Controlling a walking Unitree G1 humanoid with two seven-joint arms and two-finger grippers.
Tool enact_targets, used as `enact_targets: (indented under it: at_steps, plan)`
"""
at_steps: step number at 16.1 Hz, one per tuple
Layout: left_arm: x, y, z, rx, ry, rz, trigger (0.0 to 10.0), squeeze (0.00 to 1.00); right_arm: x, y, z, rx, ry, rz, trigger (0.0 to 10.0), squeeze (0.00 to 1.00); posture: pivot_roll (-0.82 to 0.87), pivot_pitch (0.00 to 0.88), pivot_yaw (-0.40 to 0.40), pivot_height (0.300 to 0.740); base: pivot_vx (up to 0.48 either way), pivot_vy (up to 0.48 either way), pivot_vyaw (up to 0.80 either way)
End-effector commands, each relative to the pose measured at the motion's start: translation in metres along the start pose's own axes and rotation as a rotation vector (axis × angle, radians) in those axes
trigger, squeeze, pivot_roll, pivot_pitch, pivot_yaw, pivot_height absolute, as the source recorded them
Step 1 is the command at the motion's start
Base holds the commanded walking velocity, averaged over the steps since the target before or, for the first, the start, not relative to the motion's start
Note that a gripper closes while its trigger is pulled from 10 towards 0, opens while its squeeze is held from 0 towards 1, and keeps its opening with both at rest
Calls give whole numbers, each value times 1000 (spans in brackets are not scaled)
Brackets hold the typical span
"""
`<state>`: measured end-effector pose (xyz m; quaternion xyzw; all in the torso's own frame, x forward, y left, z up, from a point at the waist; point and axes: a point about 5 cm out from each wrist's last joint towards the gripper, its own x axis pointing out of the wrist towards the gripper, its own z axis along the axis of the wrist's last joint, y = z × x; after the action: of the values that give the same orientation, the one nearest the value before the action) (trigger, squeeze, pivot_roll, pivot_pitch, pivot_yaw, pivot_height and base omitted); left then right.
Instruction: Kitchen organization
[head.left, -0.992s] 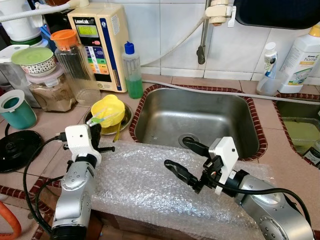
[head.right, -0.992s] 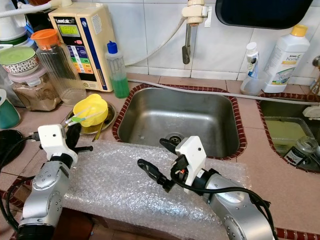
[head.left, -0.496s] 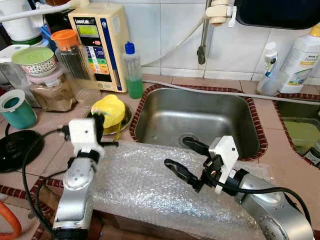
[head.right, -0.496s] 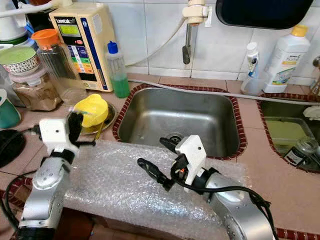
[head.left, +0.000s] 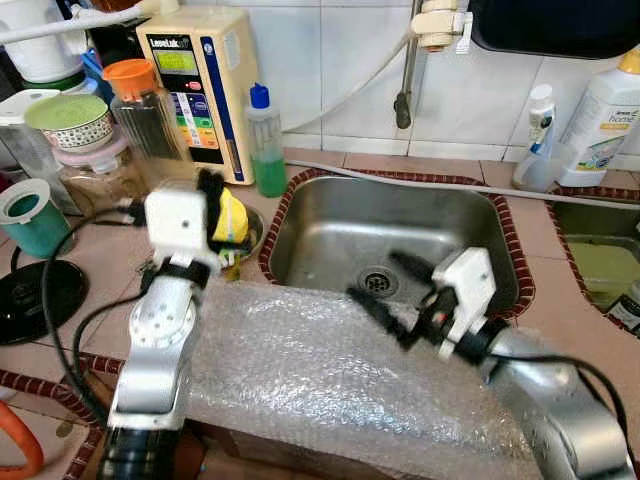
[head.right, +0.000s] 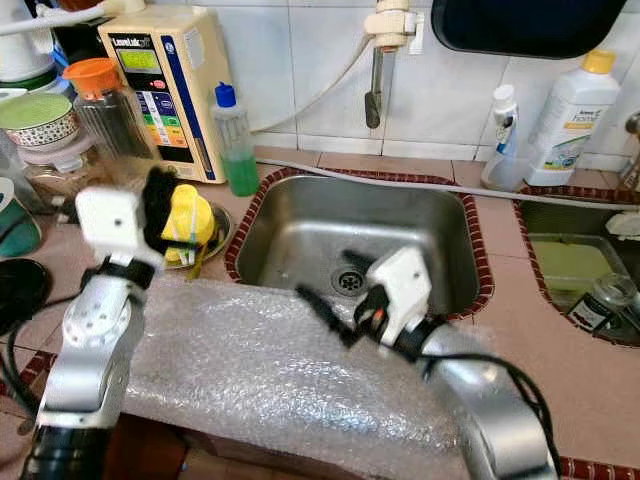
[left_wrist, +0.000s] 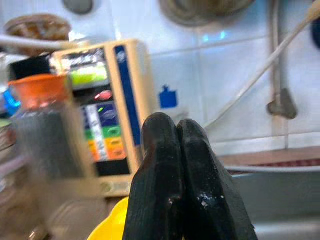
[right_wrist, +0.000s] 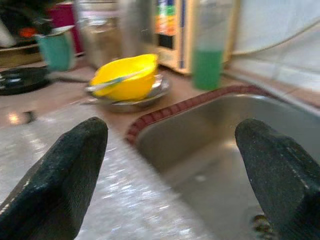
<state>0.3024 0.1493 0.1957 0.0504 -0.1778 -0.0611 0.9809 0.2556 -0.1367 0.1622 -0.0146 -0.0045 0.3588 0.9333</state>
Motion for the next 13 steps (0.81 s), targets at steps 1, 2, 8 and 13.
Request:
enact_targets:
  at_steps: [1,2,8,13]
  plan:
    - [2,1,4,8,-4,-14,0,0,1,-7,3,-18,-16,-36,10000,0,-6,0,70,740,0,0,0]
    - [2,2,2,9,3,-9,0,0,0,-10,3,-23,-18,-53,10000,0,-6,0,72,740,0,0,0]
    - [-6,7,-9,-44,45,-7,10000,1000,2,-11,1,-30,-20,-64,10000,0,5,0,63,740,0,0,0]
    - [-36,7,-26,50,67,-67,10000,1000,0,-11,0,-39,-10,-53,10000,0,3,0,55,740,0,0,0]
